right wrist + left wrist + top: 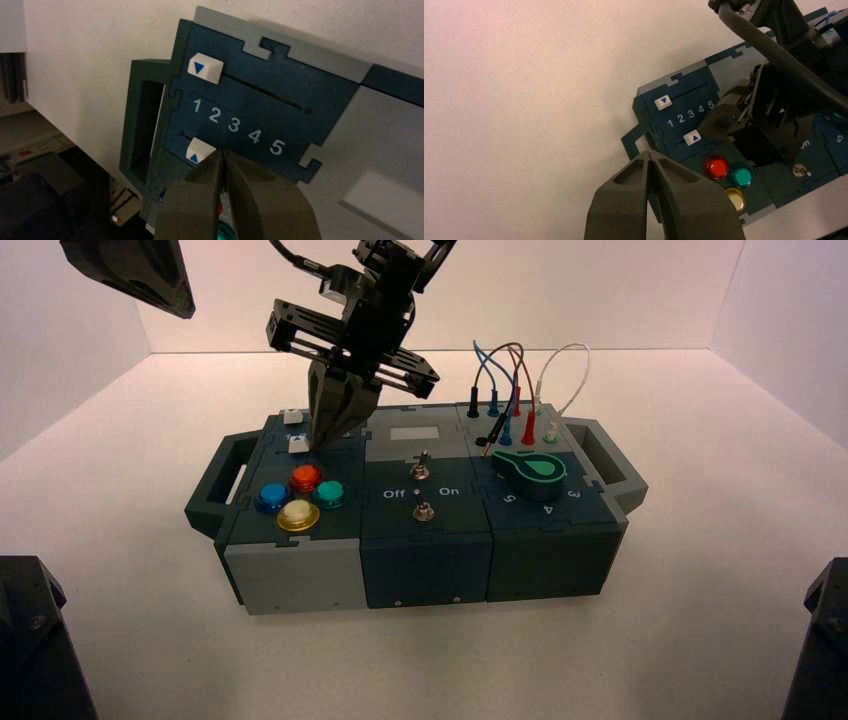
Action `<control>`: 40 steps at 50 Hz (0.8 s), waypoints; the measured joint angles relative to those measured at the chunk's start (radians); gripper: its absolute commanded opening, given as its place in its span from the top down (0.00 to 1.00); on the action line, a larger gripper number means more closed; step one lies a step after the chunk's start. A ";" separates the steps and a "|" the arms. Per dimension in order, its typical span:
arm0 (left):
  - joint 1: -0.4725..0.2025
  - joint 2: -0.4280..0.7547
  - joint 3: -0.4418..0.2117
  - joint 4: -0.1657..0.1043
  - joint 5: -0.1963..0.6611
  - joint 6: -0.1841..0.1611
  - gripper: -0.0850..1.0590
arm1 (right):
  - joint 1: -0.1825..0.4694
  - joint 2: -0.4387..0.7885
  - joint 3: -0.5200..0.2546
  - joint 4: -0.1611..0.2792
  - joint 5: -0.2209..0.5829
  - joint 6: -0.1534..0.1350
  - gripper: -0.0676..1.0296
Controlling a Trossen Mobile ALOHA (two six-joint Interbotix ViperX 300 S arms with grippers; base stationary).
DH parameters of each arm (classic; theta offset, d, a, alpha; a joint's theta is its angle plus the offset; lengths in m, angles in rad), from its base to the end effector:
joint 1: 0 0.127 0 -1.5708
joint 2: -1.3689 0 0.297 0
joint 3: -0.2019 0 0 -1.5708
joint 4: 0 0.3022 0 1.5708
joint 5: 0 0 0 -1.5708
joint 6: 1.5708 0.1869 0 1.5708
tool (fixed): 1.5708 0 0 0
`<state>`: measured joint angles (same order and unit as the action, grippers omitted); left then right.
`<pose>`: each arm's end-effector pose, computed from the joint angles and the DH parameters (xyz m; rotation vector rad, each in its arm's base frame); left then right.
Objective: Move the bottom slider to position 1.
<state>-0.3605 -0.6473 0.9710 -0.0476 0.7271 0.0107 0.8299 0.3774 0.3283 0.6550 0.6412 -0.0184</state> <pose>0.2332 -0.0942 0.1368 0.1506 1.0462 -0.3421 0.2529 0.3773 0.0149 0.1119 1.4970 0.6618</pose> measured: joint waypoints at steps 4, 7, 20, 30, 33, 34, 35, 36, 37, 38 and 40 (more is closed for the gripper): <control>0.000 0.000 0.000 0.000 0.000 0.000 0.95 | 0.002 0.006 -0.006 0.006 0.002 0.002 0.96; 0.000 0.002 0.000 0.000 0.000 0.000 0.95 | 0.003 0.009 -0.011 0.009 0.005 0.000 0.96; 0.000 0.002 0.000 0.000 0.000 0.000 0.95 | 0.023 0.029 -0.040 0.014 0.020 0.002 0.96; 0.000 0.003 0.000 0.000 0.000 0.000 0.95 | 0.025 0.040 -0.054 0.015 0.031 0.000 0.96; 0.000 0.003 0.002 0.000 0.000 0.000 0.95 | 0.023 0.037 -0.049 0.011 0.029 0.002 0.96; 0.000 0.003 0.002 0.000 0.000 0.000 0.95 | 0.025 0.035 -0.046 0.009 0.028 0.002 0.96; 0.000 0.003 0.002 0.000 0.000 0.000 0.95 | 0.023 0.032 -0.041 0.009 0.021 0.000 0.96; 0.000 0.003 0.003 0.000 0.002 0.000 0.95 | 0.023 0.029 -0.038 0.008 0.020 0.002 0.96; 0.000 0.003 0.003 0.000 0.000 0.000 0.95 | 0.023 0.028 -0.037 0.008 0.020 0.000 0.96; 0.000 0.003 0.002 0.000 0.000 0.000 0.95 | 0.023 0.025 -0.032 0.006 0.020 0.002 0.96; 0.000 0.003 0.002 0.000 0.002 0.000 0.95 | 0.023 0.018 -0.025 0.005 0.021 0.000 0.96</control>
<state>-0.3605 -0.6443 0.9725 -0.0476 0.7286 0.0107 0.8529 0.3958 0.3037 0.6596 0.6627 -0.0184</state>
